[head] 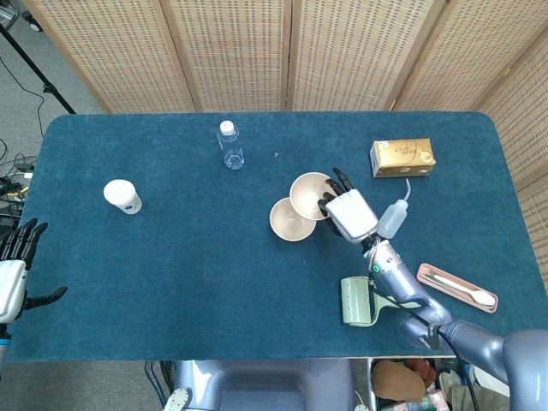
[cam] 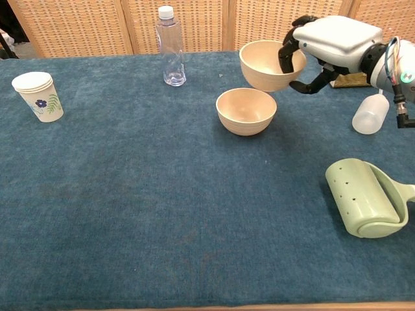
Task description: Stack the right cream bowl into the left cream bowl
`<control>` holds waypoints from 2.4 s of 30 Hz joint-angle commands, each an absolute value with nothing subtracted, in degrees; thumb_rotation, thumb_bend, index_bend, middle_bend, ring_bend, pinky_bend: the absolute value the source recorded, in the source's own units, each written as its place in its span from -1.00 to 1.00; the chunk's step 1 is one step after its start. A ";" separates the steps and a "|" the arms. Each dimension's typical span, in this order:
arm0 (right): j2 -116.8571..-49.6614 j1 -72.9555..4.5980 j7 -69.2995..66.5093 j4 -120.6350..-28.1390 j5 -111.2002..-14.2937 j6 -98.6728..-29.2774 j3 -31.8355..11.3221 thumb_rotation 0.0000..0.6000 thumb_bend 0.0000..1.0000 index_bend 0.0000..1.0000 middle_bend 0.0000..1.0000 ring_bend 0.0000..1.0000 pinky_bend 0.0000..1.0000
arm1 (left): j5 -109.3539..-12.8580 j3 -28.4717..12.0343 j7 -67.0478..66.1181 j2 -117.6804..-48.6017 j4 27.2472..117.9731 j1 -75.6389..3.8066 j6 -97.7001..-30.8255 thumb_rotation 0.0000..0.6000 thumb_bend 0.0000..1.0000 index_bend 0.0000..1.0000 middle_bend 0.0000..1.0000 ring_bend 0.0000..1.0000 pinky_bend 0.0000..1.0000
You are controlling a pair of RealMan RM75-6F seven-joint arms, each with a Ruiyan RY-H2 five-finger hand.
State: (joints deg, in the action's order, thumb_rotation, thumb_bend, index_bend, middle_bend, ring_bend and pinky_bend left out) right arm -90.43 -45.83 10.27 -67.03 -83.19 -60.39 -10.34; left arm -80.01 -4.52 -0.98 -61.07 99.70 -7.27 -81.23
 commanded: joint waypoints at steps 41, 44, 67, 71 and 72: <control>-93.69 -49.56 29.49 -73.01 -73.96 -54.67 -10.87 1.00 0.23 0.26 -0.03 -0.62 -1.00 | -80.67 -3.91 0.62 -60.27 99.81 -7.52 -80.42 1.00 -1.00 -1.00 -1.00 -1.00 -1.00; -93.83 -49.53 29.31 -72.76 -73.52 -54.49 -10.88 1.00 0.23 0.25 -0.03 -0.62 -1.00 | -80.62 -3.88 0.49 -60.27 99.89 -7.55 -80.34 1.00 -1.00 -1.00 -1.00 -1.00 -1.00; -91.43 -47.97 29.01 -77.25 -72.82 -55.59 -9.87 1.00 0.23 -0.57 -0.72 -0.81 -1.00 | -80.40 -3.91 0.82 -60.15 100.19 -7.48 -80.40 1.00 -1.00 -1.00 -1.00 -1.00 -1.00; -87.54 -47.31 29.29 -82.98 -72.78 -54.81 -9.04 1.00 0.23 -0.96 -1.00 -0.99 -1.00 | -80.41 -3.88 0.59 -60.21 100.21 -7.51 -80.39 1.00 -1.00 -1.00 -1.00 -1.00 -1.00; -86.71 -47.20 29.50 -84.33 -72.65 -54.58 -8.84 1.00 0.23 -1.00 -1.00 -1.00 -1.00 | -80.44 -3.86 0.59 -60.22 100.25 -7.50 -80.41 1.00 -1.00 -1.00 -1.00 -1.00 -1.00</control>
